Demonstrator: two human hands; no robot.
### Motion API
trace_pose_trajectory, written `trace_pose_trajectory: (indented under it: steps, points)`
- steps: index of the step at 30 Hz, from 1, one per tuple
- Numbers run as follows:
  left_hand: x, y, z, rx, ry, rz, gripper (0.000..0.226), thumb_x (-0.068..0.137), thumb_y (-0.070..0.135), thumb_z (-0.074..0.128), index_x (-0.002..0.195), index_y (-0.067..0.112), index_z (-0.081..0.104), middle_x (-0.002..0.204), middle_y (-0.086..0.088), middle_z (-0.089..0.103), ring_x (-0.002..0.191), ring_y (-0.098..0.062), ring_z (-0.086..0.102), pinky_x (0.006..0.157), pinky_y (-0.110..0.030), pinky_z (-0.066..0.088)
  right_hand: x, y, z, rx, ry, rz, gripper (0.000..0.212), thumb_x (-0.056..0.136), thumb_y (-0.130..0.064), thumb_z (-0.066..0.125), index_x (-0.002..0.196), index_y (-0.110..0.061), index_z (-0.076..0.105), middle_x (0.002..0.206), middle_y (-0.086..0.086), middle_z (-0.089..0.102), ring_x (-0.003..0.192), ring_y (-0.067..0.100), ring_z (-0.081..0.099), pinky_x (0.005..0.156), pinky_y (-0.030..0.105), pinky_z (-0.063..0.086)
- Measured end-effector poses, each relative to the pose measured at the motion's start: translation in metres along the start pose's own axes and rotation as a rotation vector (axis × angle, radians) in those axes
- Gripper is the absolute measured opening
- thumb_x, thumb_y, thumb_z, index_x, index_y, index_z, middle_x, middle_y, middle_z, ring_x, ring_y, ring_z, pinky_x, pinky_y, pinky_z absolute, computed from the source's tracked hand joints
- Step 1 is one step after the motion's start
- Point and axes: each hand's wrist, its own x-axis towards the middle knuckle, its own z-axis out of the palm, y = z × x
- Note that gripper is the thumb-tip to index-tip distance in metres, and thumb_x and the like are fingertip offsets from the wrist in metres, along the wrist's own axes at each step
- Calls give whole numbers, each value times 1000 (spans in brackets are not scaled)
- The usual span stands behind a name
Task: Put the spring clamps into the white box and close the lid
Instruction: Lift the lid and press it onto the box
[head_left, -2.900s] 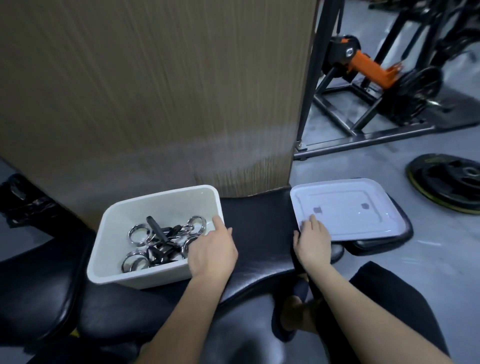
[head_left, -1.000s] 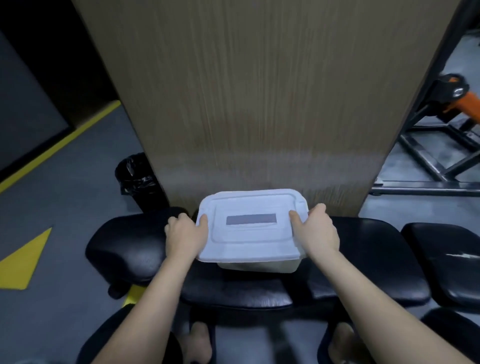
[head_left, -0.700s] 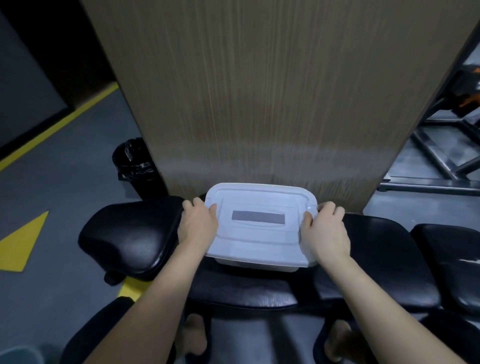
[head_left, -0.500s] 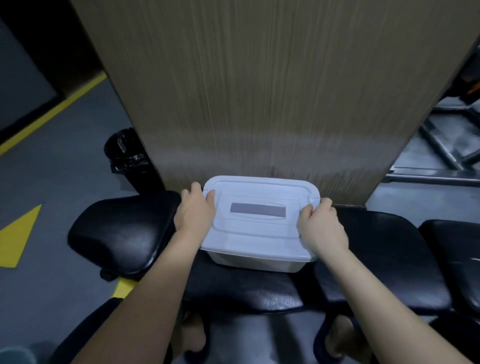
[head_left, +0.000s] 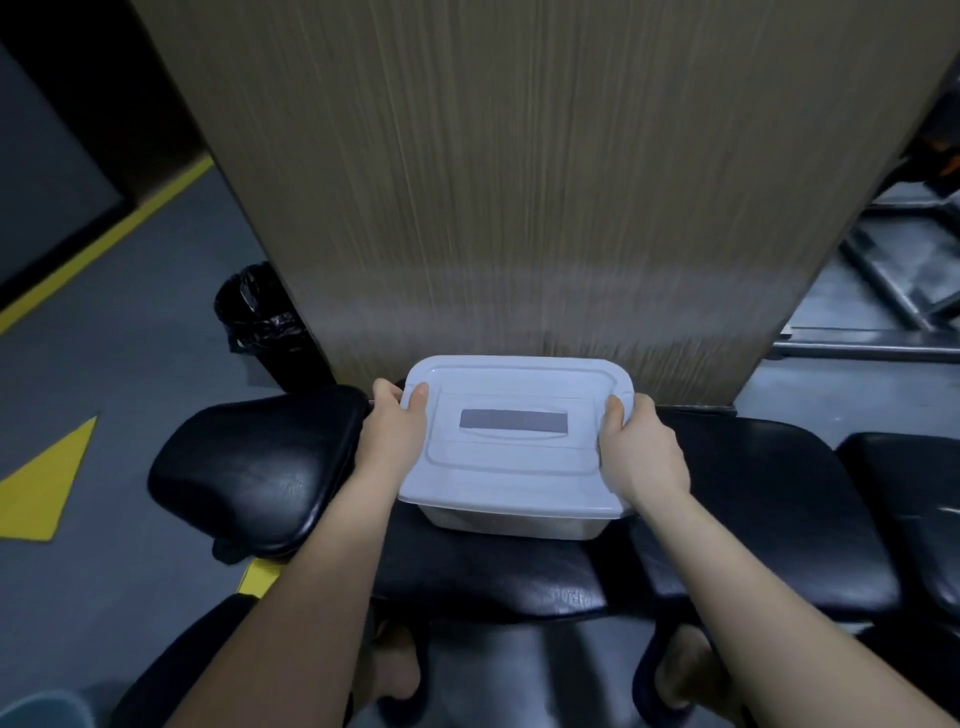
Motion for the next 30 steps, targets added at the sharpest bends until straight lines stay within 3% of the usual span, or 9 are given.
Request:
trace_pose_trajectory:
  steps: [5, 8, 10, 12, 14, 17, 19, 25, 30]
  points:
    - [-24, -2, -3, 103, 86, 35, 38, 97, 57, 35, 95, 19, 37, 88, -7, 62, 77, -31, 60, 66, -41, 49, -9, -1, -6, -52, 17, -39, 53, 101, -52, 23, 129, -14, 46, 113, 13, 63, 91, 35, 57, 75, 41, 44]
    - [-25, -1, -3, 195, 108, 49, 37, 99, 55, 33, 99, 17, 38, 94, -8, 63, 82, -33, 59, 64, -39, 44, -10, -6, -3, -154, 21, -77, 51, 103, -44, 22, 136, -9, 40, 133, 14, 50, 110, 36, 55, 78, 43, 42]
    - [-20, 0, 4, 313, 126, 62, 40, 100, 54, 30, 105, 15, 40, 105, -12, 61, 91, -36, 59, 66, -40, 43, -4, -11, -2, -313, -1, -111, 56, 104, -40, 23, 151, -10, 21, 150, 14, 32, 126, 36, 43, 91, 50, 44]
    - [-14, 4, 10, 455, 174, 89, 44, 102, 49, 32, 116, 10, 43, 120, -16, 54, 105, -37, 55, 70, -43, 43, 6, -17, -2, -489, 17, -227, 67, 102, -32, 29, 157, -16, -5, 164, 10, 4, 143, 38, 22, 108, 55, 32]
    - [-5, 1, 14, 581, 218, 203, 42, 102, 42, 37, 128, 10, 42, 131, -14, 45, 115, -34, 46, 78, -47, 46, 19, -13, 1, -549, 0, -453, 73, 97, -20, 34, 158, -18, -6, 167, 4, -8, 152, 36, 3, 120, 53, 15]
    - [16, -14, 17, 636, 159, 467, 48, 102, 23, 37, 149, 26, 33, 155, -4, 30, 138, -30, 31, 101, -50, 41, 38, 1, 7, -377, -102, -572, 63, 96, -14, 32, 157, -17, 17, 167, 2, 7, 153, 30, 7, 123, 48, 15]
    - [25, -21, 20, 612, 130, 614, 55, 97, 7, 39, 150, 21, 39, 160, -7, 30, 143, -31, 32, 107, -50, 40, 40, 9, 10, -318, -76, -577, 61, 95, -14, 32, 156, -15, 24, 166, 4, 15, 152, 30, 12, 122, 46, 19]
    - [22, -14, 11, 497, 27, 590, 46, 106, 29, 28, 150, 20, 37, 162, -3, 26, 143, -26, 34, 108, -43, 42, 26, -7, -7, -412, -50, -506, 58, 97, -18, 37, 155, -18, 28, 164, 2, 23, 150, 30, 20, 121, 52, 21]
    - [18, 30, -16, 676, -216, 396, 52, 103, 44, 31, 151, 23, 36, 162, -5, 26, 146, -30, 29, 110, -47, 38, 22, -67, -41, -611, -371, -362, 71, 101, -47, 24, 155, -1, 22, 164, 18, 18, 152, 32, 15, 124, 44, 10]
